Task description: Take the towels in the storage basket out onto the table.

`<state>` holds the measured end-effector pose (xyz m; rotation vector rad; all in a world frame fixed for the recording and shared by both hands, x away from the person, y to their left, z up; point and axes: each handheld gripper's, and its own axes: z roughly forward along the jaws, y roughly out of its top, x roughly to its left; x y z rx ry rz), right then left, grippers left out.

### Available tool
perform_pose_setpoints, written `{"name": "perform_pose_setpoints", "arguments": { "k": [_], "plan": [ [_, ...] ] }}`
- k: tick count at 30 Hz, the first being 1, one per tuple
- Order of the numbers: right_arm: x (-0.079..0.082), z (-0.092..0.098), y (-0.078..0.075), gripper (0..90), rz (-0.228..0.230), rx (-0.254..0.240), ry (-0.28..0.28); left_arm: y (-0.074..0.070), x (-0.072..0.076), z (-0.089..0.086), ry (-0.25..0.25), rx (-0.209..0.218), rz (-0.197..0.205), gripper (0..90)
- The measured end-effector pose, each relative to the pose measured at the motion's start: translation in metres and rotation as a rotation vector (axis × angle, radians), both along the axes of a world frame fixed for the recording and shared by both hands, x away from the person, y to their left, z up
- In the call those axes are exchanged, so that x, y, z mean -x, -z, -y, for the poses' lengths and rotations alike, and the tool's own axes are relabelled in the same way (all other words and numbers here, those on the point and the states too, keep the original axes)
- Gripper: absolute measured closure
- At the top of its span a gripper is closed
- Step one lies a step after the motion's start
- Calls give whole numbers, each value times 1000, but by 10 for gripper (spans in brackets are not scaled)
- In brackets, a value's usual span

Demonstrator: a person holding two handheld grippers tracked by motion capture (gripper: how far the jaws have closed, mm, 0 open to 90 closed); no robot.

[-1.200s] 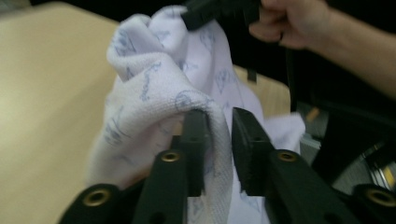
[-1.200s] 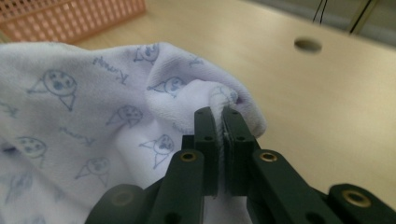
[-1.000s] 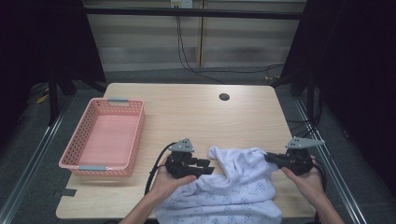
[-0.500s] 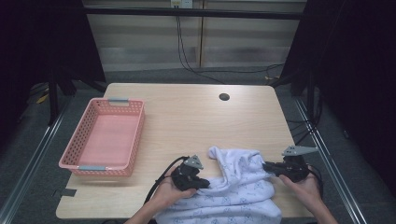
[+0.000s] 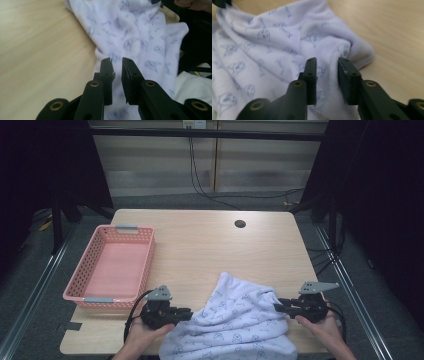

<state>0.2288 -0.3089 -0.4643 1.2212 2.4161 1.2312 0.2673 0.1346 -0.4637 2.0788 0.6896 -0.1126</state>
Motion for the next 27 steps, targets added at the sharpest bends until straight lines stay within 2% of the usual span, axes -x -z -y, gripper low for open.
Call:
{"name": "perform_pose_setpoints", "arguments": {
  "k": [1, 2, 4, 5, 6, 7, 8, 9, 10, 11, 12, 13, 14, 15, 16, 17, 18, 20, 24, 26, 27],
  "plan": [
    [-2, 1, -3, 660, 14, -12, 14, 0, 0, 0, 0, 0, 0, 723],
    [-6, 2, -8, 650, 26, -22, 30, 2, -21, 12, -45, -12, -9, 703],
    [-12, 3, -12, 629, 51, -15, 43, 4, -40, 24, -75, -7, -21, 679],
    [-16, 3, -14, 620, 55, -16, 49, 7, -50, 33, -96, 10, -31, 645],
    [-22, 3, -15, 596, 65, -10, 59, 11, -58, 41, -90, 9, -46, 624],
    [-28, 2, -14, 580, 66, -6, 68, 15, -64, 52, -90, -14, -46, 599],
    [-35, 0, -11, 553, 55, -11, 67, 18, -66, 59, -92, -18, -50, 560],
    [-39, -2, -9, 532, 45, -11, 61, 21, -69, 67, -61, -45, -42, 541],
    [-44, -4, -6, 512, 31, -4, 54, 22, -70, 73, -54, -71, -32, 531],
    [-47, -7, -4, 498, 24, 0, 53, 24, -70, 79, -69, -83, -26, 519],
    [-50, -10, 0, 491, 16, -2, 40, 27, -71, 84, -50, -82, -39, 504],
    [-53, -13, 4, 489, -1, 4, 28, 29, -71, 90, -53, -119, -33, 531],
    [-55, -17, 8, 491, -12, 25, 31, 31, -71, 93, -55, -149, -28, 602],
    [-56, -19, 12, 552, -26, 37, 20, 33, -71, 94, -33, -144, -30, 738],
    [-57, -20, 14, 685, -29, 42, 12, 32, -69, 93, -54, -143, -3, 830],
    [-56, -21, 14, 740, -17, 58, 22, 30, -69, 89, -68, -102, -6, 861],
    [-55, -21, 13, 797, -7, 60, 29, 26, -69, 86, -61, -94, -3, 871],
    [-54, -19, 7, 822, 25, 51, 40, 14, -67, 79, -76, -77, 45, 874],
    [-56, -18, -8, 829, 87, 18, 62, -26, -58, 59, -116, 16, 130, 874],
    [-56, -22, -14, 829, 105, -6, 64, -40, -49, 58, -101, 46, 167, 872],
    [-56, -25, -16, 829, 112, 6, 63, -43, -45, 60, -89, 48, 181, 871]
  ]
}}
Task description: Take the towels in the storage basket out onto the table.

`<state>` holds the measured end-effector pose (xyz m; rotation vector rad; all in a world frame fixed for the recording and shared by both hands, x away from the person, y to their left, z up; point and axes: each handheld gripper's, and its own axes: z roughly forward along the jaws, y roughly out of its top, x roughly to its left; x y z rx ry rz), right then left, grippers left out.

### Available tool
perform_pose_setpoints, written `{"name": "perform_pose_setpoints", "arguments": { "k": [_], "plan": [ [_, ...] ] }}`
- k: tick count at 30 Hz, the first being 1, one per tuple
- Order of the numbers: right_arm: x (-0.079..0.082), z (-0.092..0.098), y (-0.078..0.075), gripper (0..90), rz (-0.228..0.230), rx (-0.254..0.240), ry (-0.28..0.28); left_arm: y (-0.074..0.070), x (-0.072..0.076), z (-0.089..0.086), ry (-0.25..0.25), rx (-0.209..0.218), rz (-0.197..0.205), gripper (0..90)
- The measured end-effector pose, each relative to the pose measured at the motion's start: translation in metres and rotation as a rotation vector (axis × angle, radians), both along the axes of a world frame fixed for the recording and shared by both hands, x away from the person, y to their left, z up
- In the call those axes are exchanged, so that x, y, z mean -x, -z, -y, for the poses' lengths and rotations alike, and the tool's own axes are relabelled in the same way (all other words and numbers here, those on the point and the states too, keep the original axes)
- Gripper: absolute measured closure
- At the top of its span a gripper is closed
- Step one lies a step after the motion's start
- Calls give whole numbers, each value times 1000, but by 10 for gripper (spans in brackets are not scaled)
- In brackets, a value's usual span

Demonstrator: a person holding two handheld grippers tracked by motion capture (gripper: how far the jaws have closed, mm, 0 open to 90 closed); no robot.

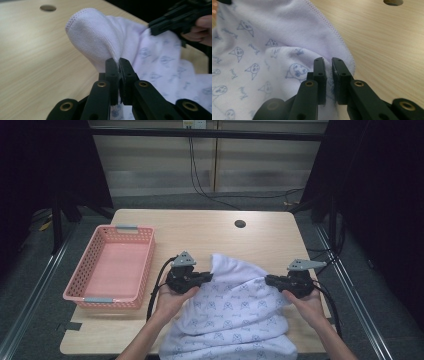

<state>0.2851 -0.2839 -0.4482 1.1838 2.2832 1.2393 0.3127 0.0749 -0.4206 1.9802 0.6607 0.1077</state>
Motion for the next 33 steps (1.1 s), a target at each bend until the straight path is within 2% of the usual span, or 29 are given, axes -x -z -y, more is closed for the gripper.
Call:
{"name": "perform_pose_setpoints", "arguments": {
  "k": [1, 3, 4, 5, 6, 7, 9, 10, 11, 13, 14, 15, 16, 18, 19, 20, 21, 22, 24, 27, 28, 32, 33],
  "plan": [
    [0, -2, 0, 829, 2, 3, -2, -2, 7, 5, 31, -13, 19, 870],
    [-1, -8, 3, 830, -12, 23, -13, 0, 16, 14, 89, -20, 16, 863],
    [-1, -10, 5, 830, -17, 35, -15, 3, 24, 23, 137, -35, 13, 861],
    [-1, -11, 10, 831, -29, 55, -20, 6, 28, 28, 163, -49, 12, 858],
    [0, -12, 12, 832, -39, 58, -20, 12, 33, 34, 184, -55, 0, 853],
    [0, -12, 15, 832, -45, 64, -23, 19, 38, 42, 226, -80, -21, 842],
    [2, -12, 18, 833, -53, 74, -28, 29, 45, 51, 272, -99, -37, 811],
    [3, -12, 19, 833, -57, 73, -29, 34, 47, 55, 303, -95, -64, 772],
    [4, -11, 21, 833, -61, 75, -31, 35, 47, 56, 325, -96, -74, 711],
    [5, -10, 24, 833, -69, 84, -30, 35, 47, 56, 341, -82, -78, 686],
    [6, -10, 25, 833, -71, 86, -34, 35, 45, 54, 360, -49, -82, 677],
    [7, -9, 26, 833, -74, 86, -36, 33, 43, 51, 361, -28, -93, 668],
    [8, -9, 27, 833, -75, 88, -40, 31, 40, 48, 339, -16, -95, 668],
    [10, -9, 27, 832, -76, 82, -46, 25, 30, 36, 298, 50, -105, 693],
    [10, -9, 27, 833, -71, 85, -48, 24, 27, 32, 272, 54, -93, 717],
    [10, -9, 27, 832, -73, 85, -48, 23, 24, 29, 228, 40, -75, 727],
    [11, -9, 27, 832, -78, 82, -51, 24, 21, 27, 205, 32, -83, 726],
    [11, -9, 28, 832, -77, 83, -54, 30, 14, 28, 193, -6, -130, 713],
    [11, -10, 28, 831, -81, 80, -53, 39, 11, 36, 174, -66, -130, 640],
    [10, -11, 29, 828, -84, 79, -61, 53, 11, 56, 212, -166, -156, 532],
    [10, -11, 29, 827, -85, 80, -65, 57, 13, 63, 237, -183, -159, 502],
    [10, -11, 30, 822, -89, 80, -66, 68, 23, 81, 283, -193, -148, 490],
    [11, -10, 30, 818, -92, 79, -66, 68, 27, 84, 285, -224, -127, 488]
  ]
}}
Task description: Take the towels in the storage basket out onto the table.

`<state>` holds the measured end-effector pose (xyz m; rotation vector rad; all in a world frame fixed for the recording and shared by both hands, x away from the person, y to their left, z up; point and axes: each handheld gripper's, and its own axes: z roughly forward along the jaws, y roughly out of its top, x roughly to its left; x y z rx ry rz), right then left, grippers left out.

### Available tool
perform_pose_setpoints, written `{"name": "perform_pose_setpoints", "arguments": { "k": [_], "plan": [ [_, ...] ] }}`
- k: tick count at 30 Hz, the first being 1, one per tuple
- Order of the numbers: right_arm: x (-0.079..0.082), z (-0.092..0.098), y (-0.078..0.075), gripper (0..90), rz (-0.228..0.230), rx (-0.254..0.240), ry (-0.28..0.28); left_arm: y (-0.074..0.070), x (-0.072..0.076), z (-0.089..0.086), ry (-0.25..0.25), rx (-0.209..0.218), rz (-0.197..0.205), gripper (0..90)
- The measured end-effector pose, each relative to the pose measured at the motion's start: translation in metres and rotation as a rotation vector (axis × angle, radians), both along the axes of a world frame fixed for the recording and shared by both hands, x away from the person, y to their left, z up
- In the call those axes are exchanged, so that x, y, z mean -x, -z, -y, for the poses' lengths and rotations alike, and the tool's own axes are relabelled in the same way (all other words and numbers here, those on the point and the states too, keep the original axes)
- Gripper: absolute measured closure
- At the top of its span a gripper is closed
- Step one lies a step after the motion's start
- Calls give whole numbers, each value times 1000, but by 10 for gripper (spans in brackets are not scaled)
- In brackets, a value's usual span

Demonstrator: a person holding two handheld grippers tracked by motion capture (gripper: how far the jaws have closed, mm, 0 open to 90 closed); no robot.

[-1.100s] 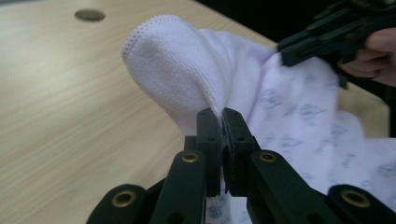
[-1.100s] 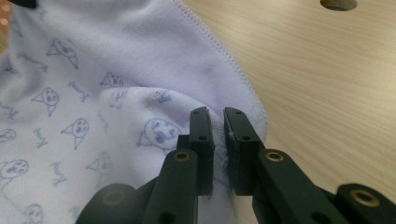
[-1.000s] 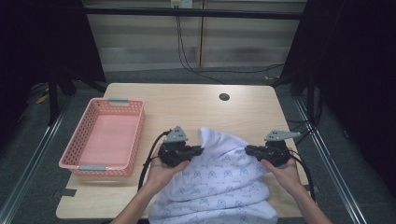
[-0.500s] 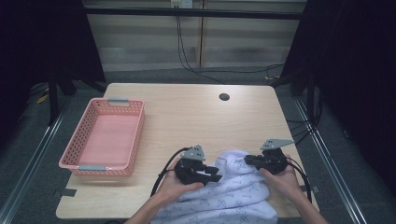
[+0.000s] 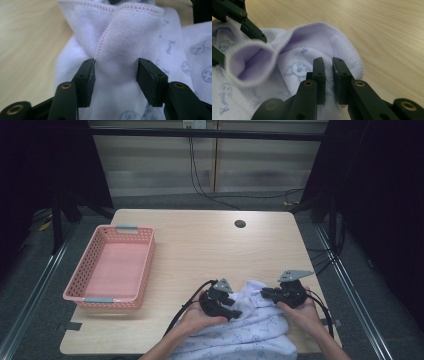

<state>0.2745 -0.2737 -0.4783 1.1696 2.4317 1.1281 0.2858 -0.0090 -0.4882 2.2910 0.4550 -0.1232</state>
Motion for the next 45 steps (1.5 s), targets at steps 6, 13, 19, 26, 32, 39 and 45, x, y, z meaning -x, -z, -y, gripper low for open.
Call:
{"name": "perform_pose_setpoints", "arguments": {
  "k": [6, 13, 19, 26, 32, 39, 45],
  "plan": [
    [1, 1, 0, 814, 4, 0, -2, -11, -2, 5, -13, 53, 42, 503],
    [0, 1, 0, 814, 2, -4, -1, -14, -11, 15, -5, 110, 13, 624],
    [0, 0, 1, 804, -2, -12, -11, 0, -2, 33, 67, 5, 66, 580],
    [0, 5, -5, 812, 12, -34, 2, -28, -7, -6, -65, 166, 81, 852],
    [3, 9, -18, 820, 51, -68, 13, -59, -22, -86, -295, 248, 160, 854],
    [23, -24, -32, 818, 77, -129, -110, -47, -19, -133, -366, 173, 128, 852],
    [46, -59, -10, 761, -10, -77, -250, -34, -9, -142, -357, 109, 108, 848]
  ]
}}
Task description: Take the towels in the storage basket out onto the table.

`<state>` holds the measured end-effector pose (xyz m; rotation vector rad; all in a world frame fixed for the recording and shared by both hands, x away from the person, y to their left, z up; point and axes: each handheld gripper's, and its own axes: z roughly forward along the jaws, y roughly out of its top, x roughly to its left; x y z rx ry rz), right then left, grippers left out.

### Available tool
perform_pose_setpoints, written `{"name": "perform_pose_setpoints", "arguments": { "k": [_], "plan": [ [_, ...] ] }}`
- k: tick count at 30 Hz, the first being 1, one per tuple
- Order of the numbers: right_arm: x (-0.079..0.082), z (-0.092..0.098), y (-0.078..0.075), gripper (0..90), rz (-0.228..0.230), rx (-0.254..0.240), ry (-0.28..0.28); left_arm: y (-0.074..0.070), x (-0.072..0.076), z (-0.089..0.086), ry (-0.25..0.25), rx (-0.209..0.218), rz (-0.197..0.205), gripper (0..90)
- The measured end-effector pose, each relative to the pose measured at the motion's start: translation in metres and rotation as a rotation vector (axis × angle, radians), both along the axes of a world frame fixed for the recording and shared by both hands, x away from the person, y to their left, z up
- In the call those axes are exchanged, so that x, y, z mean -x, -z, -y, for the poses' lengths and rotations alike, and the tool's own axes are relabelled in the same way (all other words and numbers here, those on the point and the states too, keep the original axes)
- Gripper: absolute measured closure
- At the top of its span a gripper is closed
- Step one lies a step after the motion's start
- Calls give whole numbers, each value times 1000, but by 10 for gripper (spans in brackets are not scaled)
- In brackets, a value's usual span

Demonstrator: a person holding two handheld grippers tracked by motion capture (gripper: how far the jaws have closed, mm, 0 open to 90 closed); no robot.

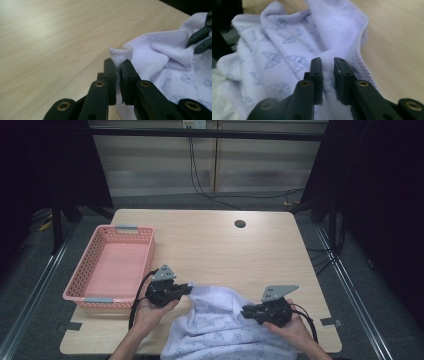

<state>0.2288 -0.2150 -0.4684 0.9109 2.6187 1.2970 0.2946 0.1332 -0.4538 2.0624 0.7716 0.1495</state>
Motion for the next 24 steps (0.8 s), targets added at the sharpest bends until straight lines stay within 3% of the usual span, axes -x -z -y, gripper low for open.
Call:
{"name": "perform_pose_setpoints", "arguments": {
  "k": [3, 5, 9, 11, 13, 14, 17, 21, 24],
  "plan": [
    [13, 5, -6, 643, -5, -27, -5, 4, 7, -6, 6, -1, -18, 846],
    [16, 16, -14, 623, 17, -46, 18, 6, 9, -9, 3, -16, -20, 845],
    [14, 48, -34, 654, 79, -114, 104, 10, 10, -13, -1, -21, -34, 845],
    [7, 61, -39, 687, 100, -107, 161, 10, 9, -13, -4, -19, -37, 845],
    [-4, 68, -36, 719, 98, -72, 197, 11, 8, -13, -1, -23, -40, 845],
    [-11, 69, -30, 717, 71, -68, 211, 12, 8, -13, -8, -20, -43, 843],
    [-22, 59, -11, 636, 17, -30, 190, 13, 9, -15, -13, -17, -48, 842],
    [-8, 46, 1, 509, -1, 21, 133, 15, 10, -17, -10, -28, -55, 841],
    [11, 44, 6, 428, -23, 4, 113, 15, 14, -20, 17, -54, -60, 840]
  ]
}}
